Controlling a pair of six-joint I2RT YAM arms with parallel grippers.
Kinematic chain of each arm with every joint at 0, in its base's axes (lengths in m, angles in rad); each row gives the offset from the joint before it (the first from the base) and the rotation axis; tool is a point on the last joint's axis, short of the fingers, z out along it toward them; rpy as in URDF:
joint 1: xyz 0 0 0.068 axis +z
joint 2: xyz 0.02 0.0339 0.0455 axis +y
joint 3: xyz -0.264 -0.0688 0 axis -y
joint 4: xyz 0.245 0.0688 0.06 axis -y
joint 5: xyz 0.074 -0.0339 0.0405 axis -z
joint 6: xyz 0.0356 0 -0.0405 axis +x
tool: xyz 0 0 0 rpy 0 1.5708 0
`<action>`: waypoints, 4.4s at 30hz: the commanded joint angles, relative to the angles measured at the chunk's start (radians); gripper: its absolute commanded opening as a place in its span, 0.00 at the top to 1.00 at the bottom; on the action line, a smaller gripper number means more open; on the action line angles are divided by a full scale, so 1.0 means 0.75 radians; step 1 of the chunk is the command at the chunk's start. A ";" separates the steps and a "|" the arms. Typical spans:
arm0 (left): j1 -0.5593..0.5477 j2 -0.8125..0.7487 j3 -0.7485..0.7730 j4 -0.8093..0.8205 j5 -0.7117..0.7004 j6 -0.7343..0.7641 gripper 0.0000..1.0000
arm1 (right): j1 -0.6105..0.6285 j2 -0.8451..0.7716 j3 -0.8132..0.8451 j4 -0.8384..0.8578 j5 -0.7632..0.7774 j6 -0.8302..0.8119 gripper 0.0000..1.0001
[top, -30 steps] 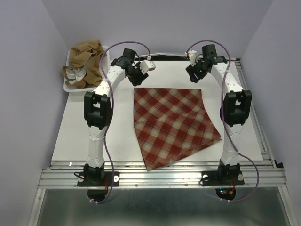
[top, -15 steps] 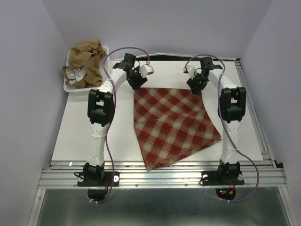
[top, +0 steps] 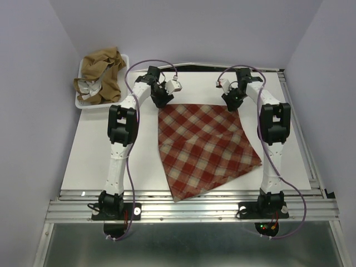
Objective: Fold and stack the skirts
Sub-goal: Fold the skirt
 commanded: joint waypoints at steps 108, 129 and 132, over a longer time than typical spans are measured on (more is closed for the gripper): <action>-0.289 -1.366 -1.841 0.368 -0.136 0.031 0.44 | 0.253 -1.161 -1.420 0.422 0.118 -0.538 0.47; -0.280 -1.392 -1.565 0.148 -0.124 -0.014 1.00 | 0.268 -1.153 -1.140 0.542 0.247 -0.534 0.99; -0.284 -1.419 -1.483 0.046 -0.102 -0.041 1.00 | 0.268 -1.177 -1.093 0.506 0.247 -0.557 0.99</action>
